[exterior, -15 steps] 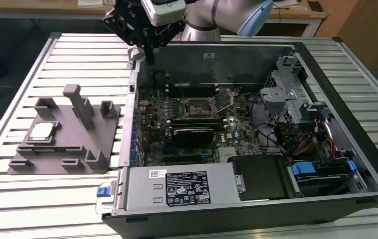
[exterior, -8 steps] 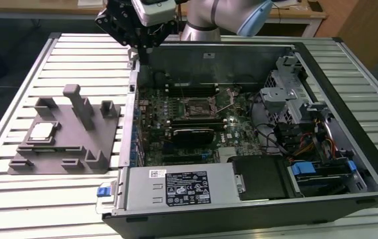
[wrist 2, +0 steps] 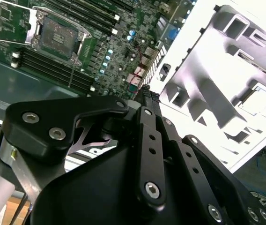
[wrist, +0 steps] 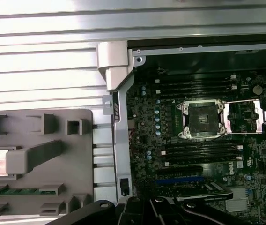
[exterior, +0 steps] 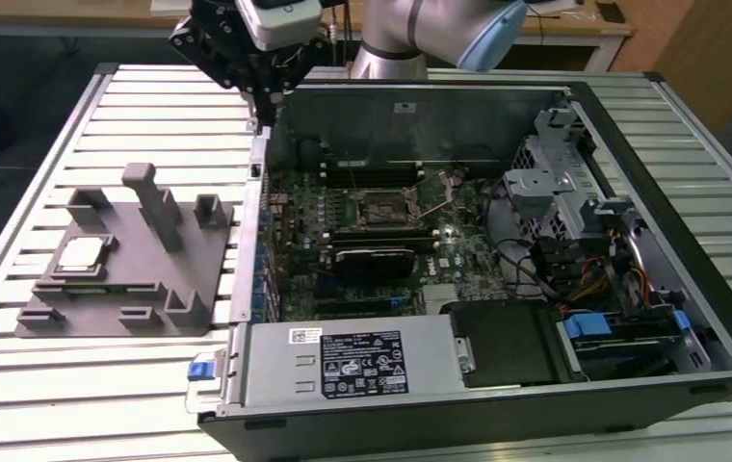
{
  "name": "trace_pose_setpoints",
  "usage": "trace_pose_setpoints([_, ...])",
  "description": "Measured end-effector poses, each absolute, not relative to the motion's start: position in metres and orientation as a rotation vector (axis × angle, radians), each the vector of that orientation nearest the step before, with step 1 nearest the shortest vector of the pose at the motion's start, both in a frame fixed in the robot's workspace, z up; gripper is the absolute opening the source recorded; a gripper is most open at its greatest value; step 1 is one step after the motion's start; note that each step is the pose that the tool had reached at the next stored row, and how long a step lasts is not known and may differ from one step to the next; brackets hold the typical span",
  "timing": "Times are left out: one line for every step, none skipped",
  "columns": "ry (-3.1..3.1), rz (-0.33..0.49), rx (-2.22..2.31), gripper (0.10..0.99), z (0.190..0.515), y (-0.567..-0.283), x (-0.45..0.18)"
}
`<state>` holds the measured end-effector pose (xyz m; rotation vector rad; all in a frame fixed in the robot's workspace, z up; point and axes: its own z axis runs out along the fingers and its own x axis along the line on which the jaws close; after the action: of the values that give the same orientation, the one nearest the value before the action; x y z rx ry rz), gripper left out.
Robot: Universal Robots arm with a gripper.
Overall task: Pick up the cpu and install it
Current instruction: 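Reach for the cpu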
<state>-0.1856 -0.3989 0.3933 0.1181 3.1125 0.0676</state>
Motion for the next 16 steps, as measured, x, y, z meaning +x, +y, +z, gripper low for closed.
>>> trace_pose_setpoints([3.112, 0.068, 0.118, 0.106, 0.393, -0.399, -0.187])
trace_pose_setpoints([3.112, 0.068, 0.118, 0.106, 0.393, -0.399, -0.189])
trace_pose_setpoints([3.112, 0.068, 0.118, 0.106, 0.393, -0.399, -0.191])
trace_pose_setpoints([3.112, 0.068, 0.118, 0.106, 0.393, -0.399, -0.193])
trace_pose_setpoints([3.112, 0.068, 0.118, 0.106, 0.393, -0.399, -0.195])
trace_pose_setpoints([3.112, 0.068, 0.118, 0.106, 0.393, -0.399, -0.197])
trace_pose_setpoints([3.112, 0.068, 0.118, 0.106, 0.393, -0.399, -0.198])
trace_pose_setpoints([3.112, 0.068, 0.118, 0.106, 0.393, -0.399, -0.201])
trace_pose_setpoints([3.113, 0.068, 0.118, 0.106, 0.393, -0.399, -0.203])
trace_pose_setpoints([3.113, 0.068, 0.118, 0.106, 0.393, -0.399, -0.205])
trace_pose_setpoints([3.113, 0.068, 0.118, 0.106, 0.393, -0.399, -0.207])
trace_pose_setpoints([3.112, 0.068, 0.118, 0.106, 0.393, -0.399, -0.209])
trace_pose_setpoints([3.112, 0.068, 0.118, 0.106, 0.393, -0.399, -0.211])
trace_pose_setpoints([3.112, 0.068, 0.118, 0.106, 0.393, -0.399, -0.213])
trace_pose_setpoints([3.112, 0.068, 0.118, 0.106, 0.393, -0.399, -0.215])
trace_pose_setpoints([3.112, 0.068, 0.118, 0.106, 0.393, -0.399, -0.218])
